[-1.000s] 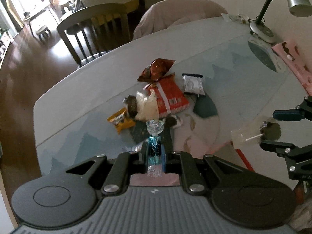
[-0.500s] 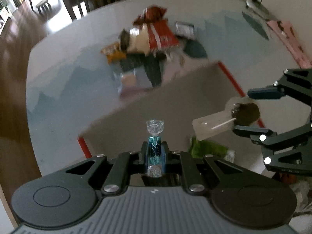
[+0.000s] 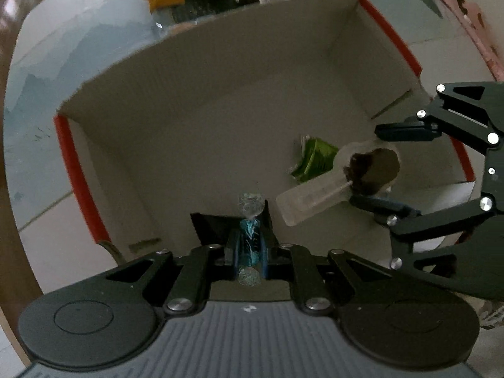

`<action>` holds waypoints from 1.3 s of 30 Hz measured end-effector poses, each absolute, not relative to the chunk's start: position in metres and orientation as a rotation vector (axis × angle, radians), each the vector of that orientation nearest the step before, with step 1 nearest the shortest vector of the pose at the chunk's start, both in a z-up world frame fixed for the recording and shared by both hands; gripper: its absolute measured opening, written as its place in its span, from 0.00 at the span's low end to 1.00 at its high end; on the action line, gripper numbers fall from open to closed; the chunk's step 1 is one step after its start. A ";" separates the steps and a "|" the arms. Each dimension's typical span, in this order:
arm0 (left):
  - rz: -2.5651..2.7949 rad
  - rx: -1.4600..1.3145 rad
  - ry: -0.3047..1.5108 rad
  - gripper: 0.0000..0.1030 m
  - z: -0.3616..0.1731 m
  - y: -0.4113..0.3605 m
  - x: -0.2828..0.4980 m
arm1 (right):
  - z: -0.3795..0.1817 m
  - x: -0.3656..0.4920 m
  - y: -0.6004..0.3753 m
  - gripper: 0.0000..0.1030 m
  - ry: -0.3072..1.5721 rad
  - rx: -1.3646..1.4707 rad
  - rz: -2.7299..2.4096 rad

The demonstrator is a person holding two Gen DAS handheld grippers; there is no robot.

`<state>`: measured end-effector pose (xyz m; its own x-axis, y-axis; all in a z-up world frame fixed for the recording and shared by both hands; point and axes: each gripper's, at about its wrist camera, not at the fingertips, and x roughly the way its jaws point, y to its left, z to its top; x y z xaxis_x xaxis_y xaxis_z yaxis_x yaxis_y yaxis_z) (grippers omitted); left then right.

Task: Organize snacks
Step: 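Carry tray and candy into the box and release both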

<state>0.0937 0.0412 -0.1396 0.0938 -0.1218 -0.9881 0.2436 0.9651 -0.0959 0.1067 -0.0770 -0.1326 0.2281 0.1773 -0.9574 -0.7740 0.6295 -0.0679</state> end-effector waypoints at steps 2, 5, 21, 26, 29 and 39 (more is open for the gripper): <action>-0.264 0.100 1.470 0.12 -0.146 0.042 0.092 | -0.141 0.108 -0.076 0.53 1.191 -0.613 0.719; -0.265 0.101 1.492 0.12 -0.154 0.042 0.092 | -0.151 0.107 -0.074 0.53 1.215 -0.607 0.721; -0.271 0.090 1.499 0.13 -0.159 0.039 0.091 | -0.160 0.111 -0.081 0.59 1.238 -0.526 0.704; -0.276 0.066 1.474 0.21 -0.148 0.042 0.086 | -0.145 0.112 -0.088 0.60 1.219 -0.473 0.712; -0.284 0.061 1.439 0.25 -0.133 0.043 0.083 | -0.131 0.111 -0.095 0.60 1.193 -0.437 0.718; -0.278 0.055 1.294 0.26 -0.080 0.040 0.078 | -0.079 0.114 -0.114 0.62 1.094 -0.330 0.709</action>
